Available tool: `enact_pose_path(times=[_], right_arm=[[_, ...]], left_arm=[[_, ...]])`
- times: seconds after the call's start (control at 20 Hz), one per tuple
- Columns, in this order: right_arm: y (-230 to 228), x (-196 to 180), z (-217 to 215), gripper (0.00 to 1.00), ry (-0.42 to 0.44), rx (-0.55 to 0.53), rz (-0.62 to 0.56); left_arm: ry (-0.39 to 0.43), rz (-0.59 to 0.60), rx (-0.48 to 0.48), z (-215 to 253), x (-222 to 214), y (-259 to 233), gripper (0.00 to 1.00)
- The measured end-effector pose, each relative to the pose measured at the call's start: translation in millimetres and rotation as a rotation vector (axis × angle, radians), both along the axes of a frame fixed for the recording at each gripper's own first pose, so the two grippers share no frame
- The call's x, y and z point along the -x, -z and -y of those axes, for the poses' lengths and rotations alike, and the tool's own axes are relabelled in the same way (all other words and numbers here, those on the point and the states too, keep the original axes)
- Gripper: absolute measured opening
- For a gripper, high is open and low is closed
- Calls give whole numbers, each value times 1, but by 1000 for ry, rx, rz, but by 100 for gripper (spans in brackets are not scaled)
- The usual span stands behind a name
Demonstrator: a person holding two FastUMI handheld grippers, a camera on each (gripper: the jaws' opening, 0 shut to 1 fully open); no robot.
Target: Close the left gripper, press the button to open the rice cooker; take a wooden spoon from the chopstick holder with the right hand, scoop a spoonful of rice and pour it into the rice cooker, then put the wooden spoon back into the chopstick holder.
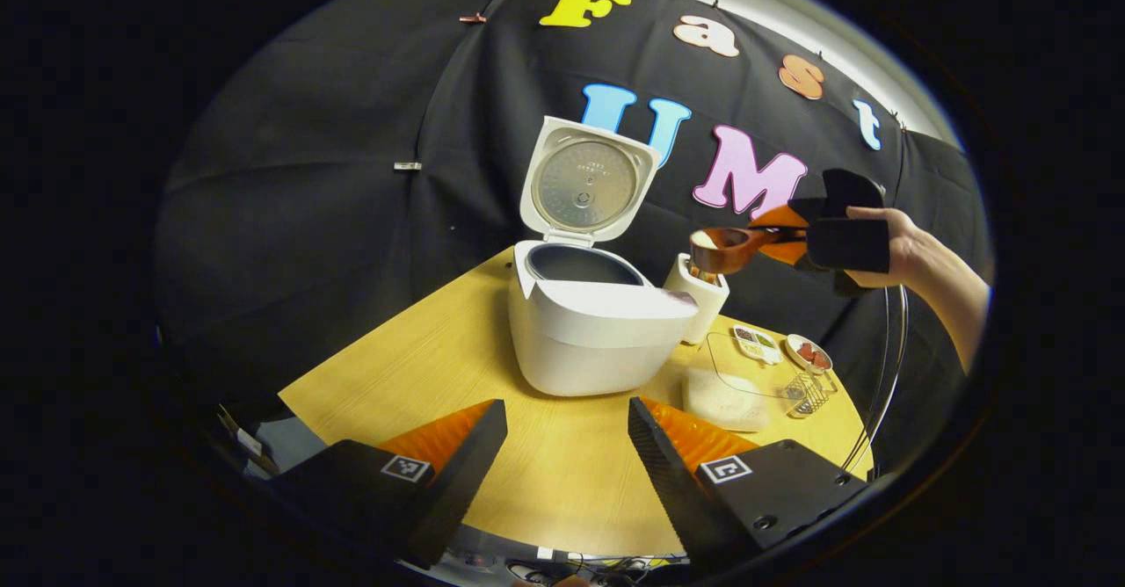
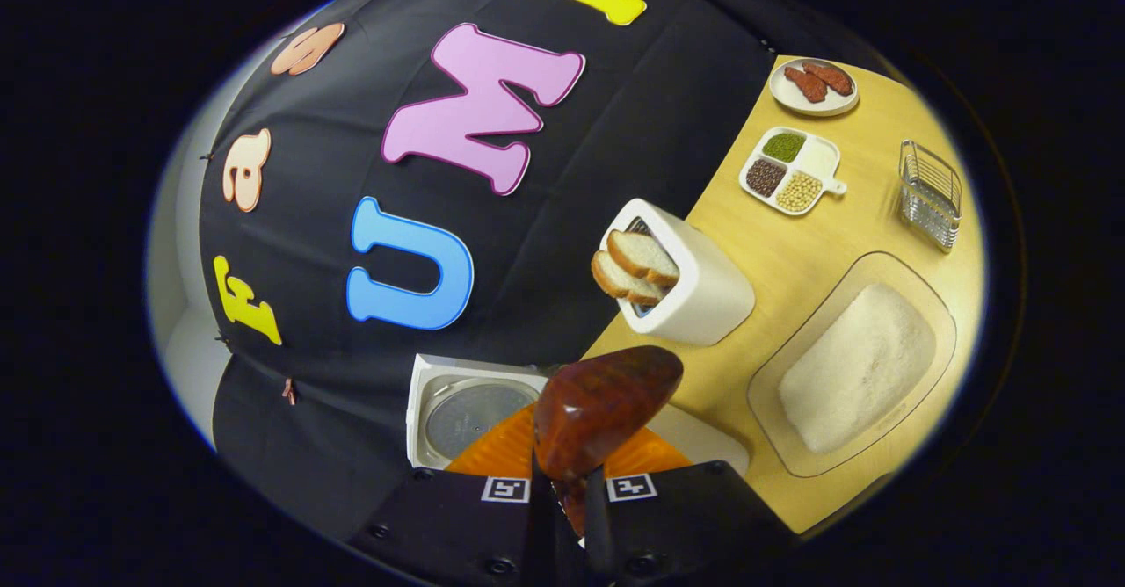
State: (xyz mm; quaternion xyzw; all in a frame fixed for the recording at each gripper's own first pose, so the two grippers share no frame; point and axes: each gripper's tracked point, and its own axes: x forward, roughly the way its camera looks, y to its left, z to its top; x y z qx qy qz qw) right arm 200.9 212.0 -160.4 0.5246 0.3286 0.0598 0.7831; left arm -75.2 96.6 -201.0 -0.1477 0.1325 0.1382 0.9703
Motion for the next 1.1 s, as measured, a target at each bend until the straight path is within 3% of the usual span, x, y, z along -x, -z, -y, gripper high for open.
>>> enact_pose_path(times=[0.3,0.7,1.1], right_arm=[[-9,-27,-65,17,-57,72,108],[3,-36,-123,17,-173,438,393],[32,-14,-171,17,-385,654,574]], left_arm=[[-9,-30,12,-18,4,7,96],[-22,-52,9,-44,4,12,96],[-12,-59,19,-51,4,17,98]])
